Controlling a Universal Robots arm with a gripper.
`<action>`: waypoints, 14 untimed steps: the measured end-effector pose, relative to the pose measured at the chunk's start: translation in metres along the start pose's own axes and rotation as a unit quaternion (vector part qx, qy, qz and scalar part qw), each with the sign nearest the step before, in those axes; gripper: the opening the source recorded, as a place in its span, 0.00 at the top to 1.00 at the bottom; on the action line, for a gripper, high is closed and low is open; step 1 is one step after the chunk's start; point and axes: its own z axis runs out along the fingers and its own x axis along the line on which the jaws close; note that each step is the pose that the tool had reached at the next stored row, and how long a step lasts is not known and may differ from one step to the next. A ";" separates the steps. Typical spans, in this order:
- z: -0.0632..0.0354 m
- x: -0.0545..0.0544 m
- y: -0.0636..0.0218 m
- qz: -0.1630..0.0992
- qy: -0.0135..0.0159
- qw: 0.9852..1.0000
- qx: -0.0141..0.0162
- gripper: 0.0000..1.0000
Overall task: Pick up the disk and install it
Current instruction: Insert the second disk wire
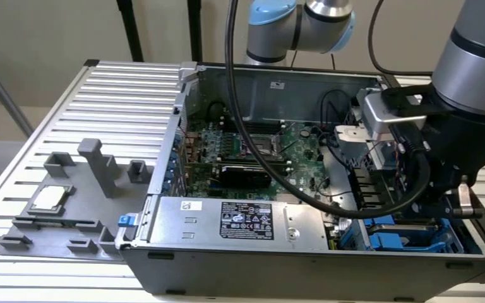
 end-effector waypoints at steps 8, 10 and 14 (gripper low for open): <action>0.0026 0.000 0.0005 0.000 -0.007 1.000 0.007 1.00; 0.0034 0.000 0.0007 -0.001 -0.007 1.000 0.009 1.00; 0.0048 0.000 0.0013 -0.001 -0.008 1.000 0.010 1.00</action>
